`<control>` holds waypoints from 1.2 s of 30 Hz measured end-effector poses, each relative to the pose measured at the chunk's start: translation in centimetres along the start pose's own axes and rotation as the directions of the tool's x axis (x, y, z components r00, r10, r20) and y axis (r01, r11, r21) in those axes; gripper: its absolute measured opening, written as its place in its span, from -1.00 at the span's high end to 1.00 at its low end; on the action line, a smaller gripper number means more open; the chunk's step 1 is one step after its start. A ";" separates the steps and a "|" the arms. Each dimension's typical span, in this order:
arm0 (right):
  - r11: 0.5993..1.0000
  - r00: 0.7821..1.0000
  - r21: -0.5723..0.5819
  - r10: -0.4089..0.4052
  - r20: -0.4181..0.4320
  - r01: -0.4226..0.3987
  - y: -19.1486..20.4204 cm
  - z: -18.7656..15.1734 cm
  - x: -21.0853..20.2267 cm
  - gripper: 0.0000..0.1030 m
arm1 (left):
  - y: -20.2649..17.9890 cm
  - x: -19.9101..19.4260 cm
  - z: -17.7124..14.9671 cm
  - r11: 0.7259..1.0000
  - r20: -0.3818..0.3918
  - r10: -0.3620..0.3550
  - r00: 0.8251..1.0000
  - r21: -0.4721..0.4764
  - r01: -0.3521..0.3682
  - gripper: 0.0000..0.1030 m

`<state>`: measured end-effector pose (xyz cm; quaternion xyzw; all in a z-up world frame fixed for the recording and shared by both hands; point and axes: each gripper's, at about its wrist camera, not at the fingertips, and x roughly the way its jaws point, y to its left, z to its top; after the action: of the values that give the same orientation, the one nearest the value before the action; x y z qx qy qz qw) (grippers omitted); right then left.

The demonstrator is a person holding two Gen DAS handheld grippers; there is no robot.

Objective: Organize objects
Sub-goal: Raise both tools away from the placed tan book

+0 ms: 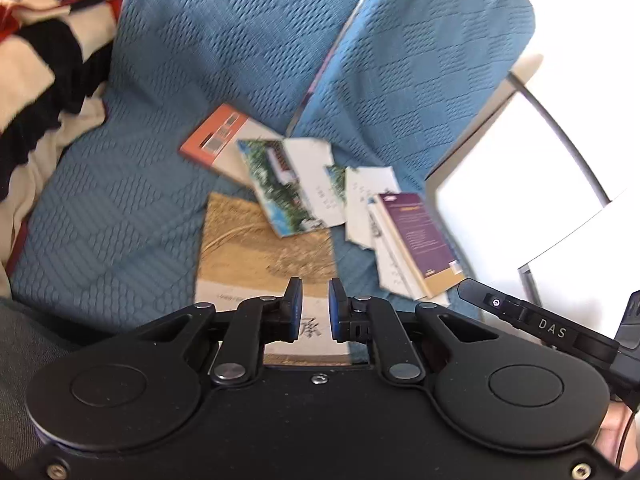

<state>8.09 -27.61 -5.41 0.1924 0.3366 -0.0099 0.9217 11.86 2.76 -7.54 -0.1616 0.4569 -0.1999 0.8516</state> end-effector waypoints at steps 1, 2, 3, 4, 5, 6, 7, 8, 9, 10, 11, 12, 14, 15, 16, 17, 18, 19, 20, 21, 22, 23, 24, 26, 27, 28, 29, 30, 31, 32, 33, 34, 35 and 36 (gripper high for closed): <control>1.000 1.000 -0.007 0.002 0.012 -0.002 0.3 0.1 -0.6 0.48 | -0.4 -0.4 0.0 1.000 0.010 -0.003 1.000 0.008 0.002 0.78; 1.000 1.000 -0.015 0.005 0.024 -0.005 0.5 0.1 -1.1 0.48 | -0.8 -0.8 0.0 1.000 0.017 -0.003 1.000 0.015 0.003 0.78; 1.000 0.999 -0.025 0.009 0.033 -0.008 0.9 0.1 -1.6 0.48 | -1.2 -1.1 0.0 1.000 0.026 -0.002 1.000 0.021 0.002 0.78; 0.999 0.999 -0.037 0.011 0.043 -0.009 1.1 0.1 -2.0 0.48 | -1.5 -1.5 -0.1 1.000 0.032 -0.001 0.999 0.028 0.000 0.78; 0.999 0.999 -0.047 0.013 0.052 -0.011 1.4 0.1 -2.5 0.48 | -1.9 -1.8 -0.2 0.999 0.039 0.001 0.999 0.032 -0.002 0.78; 0.998 0.998 -0.056 0.015 0.058 -0.012 1.7 0.0 -2.9 0.48 | -2.2 -2.2 -0.2 0.999 0.047 0.004 0.999 0.037 -0.006 0.78; 0.998 0.998 -0.067 0.017 0.063 -0.012 1.9 0.0 -3.3 0.48 | -2.7 -2.5 -0.3 0.999 0.060 0.007 0.998 0.048 -0.010 0.78; 0.997 0.997 -0.078 0.016 0.070 -0.010 2.2 -0.1 -3.7 0.48 | -3.1 -2.9 -0.4 0.998 0.071 0.007 0.997 0.059 -0.012 0.78; 0.996 0.997 -0.086 0.014 0.074 -0.008 2.4 -0.2 -4.0 0.48 | -3.5 -3.3 -0.5 0.998 0.080 0.007 0.997 0.066 -0.012 0.78; 0.996 0.997 -0.092 0.014 0.077 -0.006 2.7 -0.3 -4.3 0.48 | -3.8 -3.5 -0.5 0.997 0.087 0.006 0.996 0.070 -0.012 0.78; 0.995 0.997 -0.096 0.015 0.079 -0.007 2.8 -0.4 -4.5 0.48 | -4.2 -3.7 -0.6 0.997 0.093 0.007 0.996 0.075 -0.014 0.78; 0.995 0.997 -0.100 0.015 0.082 -0.006 2.9 -0.4 -4.8 0.48 | -4.4 -3.8 -0.8 0.997 0.097 0.009 0.995 0.081 -0.017 0.78; 0.994 0.996 -0.113 0.012 0.090 -0.002 3.3 -0.6 -5.2 0.48 | -4.9 -4.0 -1.0 0.996 0.101 0.008 0.995 0.090 -0.017 0.78; 0.993 0.996 -0.121 0.010 0.093 0.002 3.4 -0.7 -5.4 0.48 | -5.0 -4.1 -1.2 0.996 0.100 0.009 0.995 0.091 -0.018 0.78; 0.992 0.995 -0.127 0.007 0.097 0.005 3.6 -0.8 -5.6 0.48 | -5.1 -4.1 -1.4 0.995 0.101 0.013 0.995 0.093 -0.022 0.78; 0.991 0.995 -0.130 0.005 0.100 0.008 3.6 -0.9 -5.8 0.48 | -5.2 -4.1 -1.5 0.995 0.102 0.016 0.995 0.092 -0.025 0.78; 0.991 0.995 -0.132 0.004 0.102 0.010 3.7 -1.0 -5.9 0.48 | -5.3 -4.1 -1.7 0.995 0.101 0.018 0.995 0.091 -0.027 0.78; 0.991 0.995 -0.134 0.004 0.103 0.010 3.7 -1.1 -6.0 0.48 | -5.4 -4.2 -1.8 0.995 0.102 0.025 0.994 0.092 -0.034 0.78; 0.991 0.995 -0.136 0.005 0.103 0.010 3.7 -1.3 -6.0 0.48 | -5.3 -4.2 -2.0 0.995 0.102 0.033 0.994 0.091 -0.043 0.78; 0.990 0.995 -0.138 0.005 0.103 0.010 3.7 -1.4 -6.1 0.48 | -5.3 -4.2 -2.1 0.995 0.102 0.040 0.994 0.091 -0.049 0.78; 0.990 0.995 -0.140 0.005 0.102 0.010 3.7 -1.5 -6.0 0.48 | -5.3 -4.2 -2.2 0.994 0.103 0.044 0.994 0.094 -0.054 0.78; 0.990 0.995 -0.140 0.005 0.096 0.009 3.6 -1.6 -5.9 0.48 | -5.3 -4.2 -2.4 0.994 0.101 0.049 0.994 0.095 -0.058 0.78; 0.990 0.996 -0.140 0.004 0.092 0.009 3.5 -1.7 -5.8 0.48 | -5.2 -4.2 -2.5 0.994 0.098 0.050 0.994 0.093 -0.059 0.78; 0.990 0.996 -0.140 0.001 0.089 0.011 3.4 -1.8 -5.7 0.48 | -5.3 -4.1 -2.6 0.995 0.093 0.052 0.994 0.085 -0.060 0.78; 0.990 0.996 -0.140 0.003 0.087 0.009 3.3 -1.8 -5.7 0.48 | -5.3 -4.0 -2.7 0.994 0.094 0.056 0.994 0.083 -0.064 0.78; 0.990 0.996 -0.140 0.005 0.086 0.007 3.2 -1.8 -5.7 0.48 | -5.4 -3.9 -2.7 0.994 0.095 0.059 0.994 0.083 -0.067 0.78; 0.990 0.996 -0.140 0.004 0.085 0.008 3.2 -1.8 -5.8 0.48 | -5.4 -3.8 -2.7 0.995 0.094 0.059 0.994 0.079 -0.066 0.78; 0.990 0.996 -0.142 0.004 0.086 0.009 3.1 -1.8 -5.8 0.48 | -5.5 -3.8 -2.7 0.995 0.094 0.057 0.994 0.076 -0.064 0.78; 0.990 0.996 -0.144 0.004 0.088 0.008 3.1 -1.8 -5.8 0.48 | -5.7 -3.7 -2.7 0.995 0.096 0.055 0.994 0.077 -0.062 0.78; 0.989 0.996 -0.145 0.006 0.089 0.007 3.0 -1.8 -5.8 0.48 | -5.9 -3.7 -2.7 0.995 0.098 0.055 0.994 0.081 -0.063 0.78; 0.989 0.996 -0.147 0.005 0.090 0.008 2.9 -1.8 -5.9 0.48 | -6.1 -3.6 -2.6 0.994 0.099 0.056 0.993 0.084 -0.065 0.78; 0.989 0.996 -0.148 0.003 0.090 0.011 2.8 -1.7 -5.8 0.48 | -6.2 -3.5 -2.6 0.994 0.099 0.055 0.994 0.084 -0.064 0.78; 0.989 0.996 -0.147 0.002 0.090 0.011 2.6 -1.6 -5.8 0.48 | -6.4 -3.4 -2.5 0.995 0.098 0.051 0.994 0.084 -0.060 0.78; 0.989 0.996 -0.145 0.002 0.090 0.011 2.5 -1.6 -5.9 0.48 | -6.6 -3.4 -2.5 0.995 0.097 0.049 0.994 0.086 -0.057 0.78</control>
<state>2.92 -25.41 -2.02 0.1231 0.2952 0.0039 0.9475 6.79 -1.57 -3.44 -0.1209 0.4106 -0.1892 0.8837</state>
